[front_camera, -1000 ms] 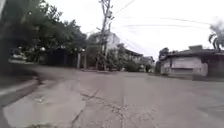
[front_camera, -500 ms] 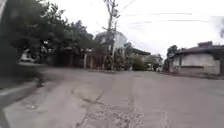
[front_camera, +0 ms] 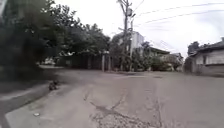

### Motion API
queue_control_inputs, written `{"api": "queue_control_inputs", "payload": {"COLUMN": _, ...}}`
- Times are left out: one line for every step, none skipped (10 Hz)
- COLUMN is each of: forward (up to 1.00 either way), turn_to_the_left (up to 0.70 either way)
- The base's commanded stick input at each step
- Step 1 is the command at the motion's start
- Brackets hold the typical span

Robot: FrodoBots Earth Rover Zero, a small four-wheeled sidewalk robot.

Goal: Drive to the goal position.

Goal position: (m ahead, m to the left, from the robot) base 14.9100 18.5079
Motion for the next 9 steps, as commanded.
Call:
{"api": "queue_control_inputs", "payload": {"forward": 0.70, "turn_to_the_left": 0.00}}
{"api": "queue_control_inputs", "payload": {"forward": 0.70, "turn_to_the_left": 0.00}}
{"api": "queue_control_inputs", "payload": {"forward": 0.70, "turn_to_the_left": 0.00}}
{"api": "queue_control_inputs", "payload": {"forward": 0.70, "turn_to_the_left": 0.00}}
{"api": "queue_control_inputs", "payload": {"forward": 0.70, "turn_to_the_left": 0.00}}
{"api": "queue_control_inputs", "payload": {"forward": 0.70, "turn_to_the_left": 0.00}}
{"api": "queue_control_inputs", "payload": {"forward": 0.70, "turn_to_the_left": 0.00}}
{"api": "queue_control_inputs", "payload": {"forward": 0.70, "turn_to_the_left": 0.00}}
{"api": "queue_control_inputs", "payload": {"forward": 0.70, "turn_to_the_left": 0.00}}
